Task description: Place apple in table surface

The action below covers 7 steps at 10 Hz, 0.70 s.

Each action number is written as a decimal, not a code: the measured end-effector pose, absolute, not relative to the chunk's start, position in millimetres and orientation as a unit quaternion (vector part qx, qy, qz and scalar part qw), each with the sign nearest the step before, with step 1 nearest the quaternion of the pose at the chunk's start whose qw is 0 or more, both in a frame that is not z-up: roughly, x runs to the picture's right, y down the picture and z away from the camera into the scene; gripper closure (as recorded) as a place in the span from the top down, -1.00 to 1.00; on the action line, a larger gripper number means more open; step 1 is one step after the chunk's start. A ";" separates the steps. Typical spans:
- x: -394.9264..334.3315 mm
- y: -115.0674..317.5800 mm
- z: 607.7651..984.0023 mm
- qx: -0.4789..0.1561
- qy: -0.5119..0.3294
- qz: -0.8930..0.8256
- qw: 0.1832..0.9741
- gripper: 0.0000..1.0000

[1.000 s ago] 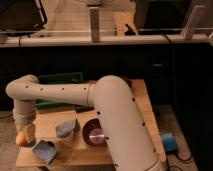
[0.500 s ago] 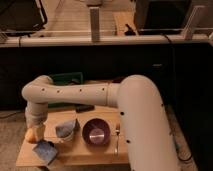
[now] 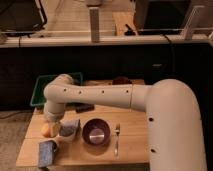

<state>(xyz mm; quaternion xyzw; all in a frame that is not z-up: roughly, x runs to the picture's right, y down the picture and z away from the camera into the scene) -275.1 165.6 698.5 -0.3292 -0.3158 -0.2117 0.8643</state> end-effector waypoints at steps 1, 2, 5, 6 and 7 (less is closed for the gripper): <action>-277.1 157.6 704.0 -0.325 -0.311 -0.211 0.868 -1.00; -283.0 146.1 706.8 -0.320 -0.308 -0.213 0.870 -1.00; -286.0 118.9 719.8 -0.325 -0.298 -0.218 0.870 -1.00; -284.0 113.0 719.4 -0.326 -0.296 -0.215 0.871 -1.00; -288.1 112.8 719.9 -0.335 -0.293 -0.222 0.867 -1.00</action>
